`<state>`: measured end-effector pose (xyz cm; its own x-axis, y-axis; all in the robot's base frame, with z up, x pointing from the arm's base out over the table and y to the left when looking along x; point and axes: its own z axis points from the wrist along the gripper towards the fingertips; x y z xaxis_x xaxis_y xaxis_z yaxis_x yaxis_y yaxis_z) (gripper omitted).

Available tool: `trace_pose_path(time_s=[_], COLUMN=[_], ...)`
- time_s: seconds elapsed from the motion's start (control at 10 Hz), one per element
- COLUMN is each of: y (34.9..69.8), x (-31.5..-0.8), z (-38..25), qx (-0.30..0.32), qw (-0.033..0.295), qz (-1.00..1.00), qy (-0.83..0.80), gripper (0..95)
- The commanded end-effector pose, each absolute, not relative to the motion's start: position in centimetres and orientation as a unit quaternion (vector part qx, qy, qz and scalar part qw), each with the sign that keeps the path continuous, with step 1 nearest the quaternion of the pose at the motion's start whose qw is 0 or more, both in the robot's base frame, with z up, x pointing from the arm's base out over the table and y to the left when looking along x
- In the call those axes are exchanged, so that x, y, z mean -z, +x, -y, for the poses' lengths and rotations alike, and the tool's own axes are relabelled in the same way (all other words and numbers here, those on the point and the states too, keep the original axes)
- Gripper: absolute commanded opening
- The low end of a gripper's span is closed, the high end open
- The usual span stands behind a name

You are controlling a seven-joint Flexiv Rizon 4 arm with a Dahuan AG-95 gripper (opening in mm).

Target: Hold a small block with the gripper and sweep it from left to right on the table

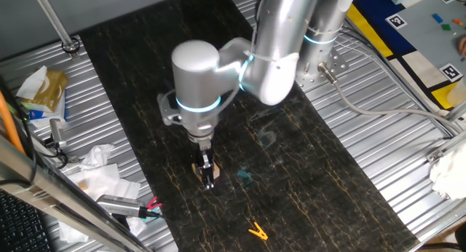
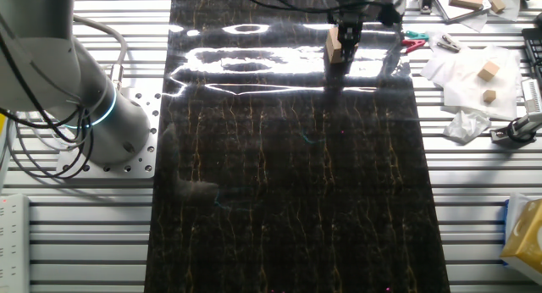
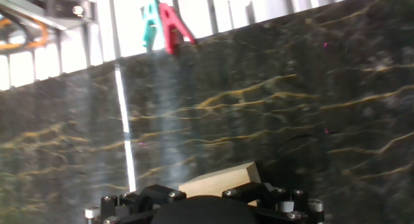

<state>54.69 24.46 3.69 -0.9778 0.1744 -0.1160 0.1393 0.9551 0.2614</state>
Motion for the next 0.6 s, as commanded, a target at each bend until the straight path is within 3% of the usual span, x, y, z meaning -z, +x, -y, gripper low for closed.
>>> trace_pose_path(time_s=[0.1, 0.6], y=[54.6, 54.8], x=[-3.9, -3.6], z=[-25.0, -28.1], qx=[-0.125, -0.124], qw=[0.067, 0.067], qz=[-0.986, -0.984], qy=[0.084, 0.107], gripper=[95.0, 95.0])
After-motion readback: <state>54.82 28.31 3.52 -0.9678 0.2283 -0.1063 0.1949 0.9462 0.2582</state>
